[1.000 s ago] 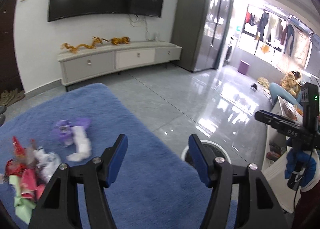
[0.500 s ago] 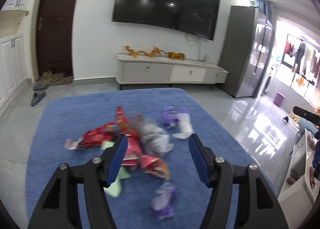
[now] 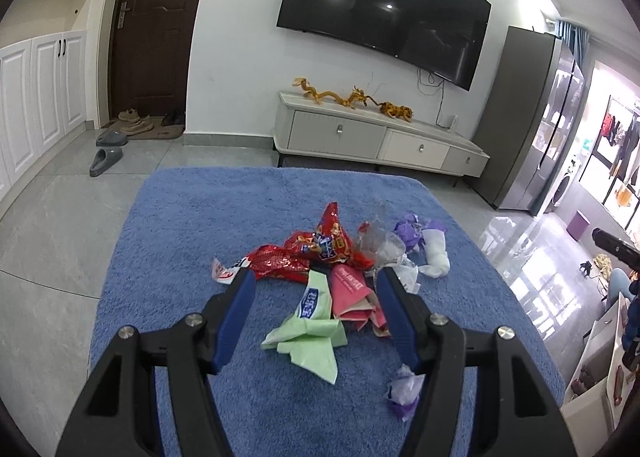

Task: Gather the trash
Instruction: 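Move both open tools back over the wrapper pile, then grasp the red snack bag with the left tool while the right grasps the purple wrapper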

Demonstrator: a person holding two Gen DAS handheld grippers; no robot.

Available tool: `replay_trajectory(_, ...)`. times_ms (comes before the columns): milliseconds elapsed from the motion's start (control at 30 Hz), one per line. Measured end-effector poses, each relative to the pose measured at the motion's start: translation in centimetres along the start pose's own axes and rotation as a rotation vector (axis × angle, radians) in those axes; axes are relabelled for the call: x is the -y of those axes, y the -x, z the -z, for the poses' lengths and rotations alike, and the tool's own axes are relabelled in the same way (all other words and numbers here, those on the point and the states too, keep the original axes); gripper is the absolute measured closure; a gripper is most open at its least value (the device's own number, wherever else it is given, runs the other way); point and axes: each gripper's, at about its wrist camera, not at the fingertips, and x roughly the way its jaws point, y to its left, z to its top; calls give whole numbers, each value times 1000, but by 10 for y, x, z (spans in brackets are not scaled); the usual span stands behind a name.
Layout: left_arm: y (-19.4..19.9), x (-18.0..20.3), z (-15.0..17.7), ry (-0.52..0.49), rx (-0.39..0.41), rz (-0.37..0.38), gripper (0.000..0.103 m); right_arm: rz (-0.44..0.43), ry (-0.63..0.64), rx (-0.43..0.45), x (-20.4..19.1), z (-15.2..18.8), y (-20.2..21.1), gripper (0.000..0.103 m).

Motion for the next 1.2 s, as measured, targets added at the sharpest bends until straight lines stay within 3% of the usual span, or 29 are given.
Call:
replay_trajectory(167, -37, 7, -20, 3, -57, 16, 44, -32, 19, -52, -5, -6, -37, 58)
replay_trajectory(633, -159, 21, -63, -34, -309, 98, 53, -187, 103, -225, -42, -38, -189, 58)
replay_trajectory(767, -177, 15, -63, -23, -362, 93, 55, -224, 119, -276, -58, -45, -228, 48)
replay_trajectory(867, -186, 16, -61, -33, -388, 83, 57, -233, 144, -315, -71, -45, -255, 47)
replay_trajectory(1133, -200, 22, -54, -45, -427, 95, 79, -214, 183, -435, -87, -39, -308, 46)
replay_trajectory(1167, -199, 22, -53, -42, -423, 103, 83, -210, 188, -454, -87, -38, -312, 48)
replay_trajectory(1200, -200, 21, -54, -42, -419, 109, 86, -208, 187, -464, -85, -38, -315, 57)
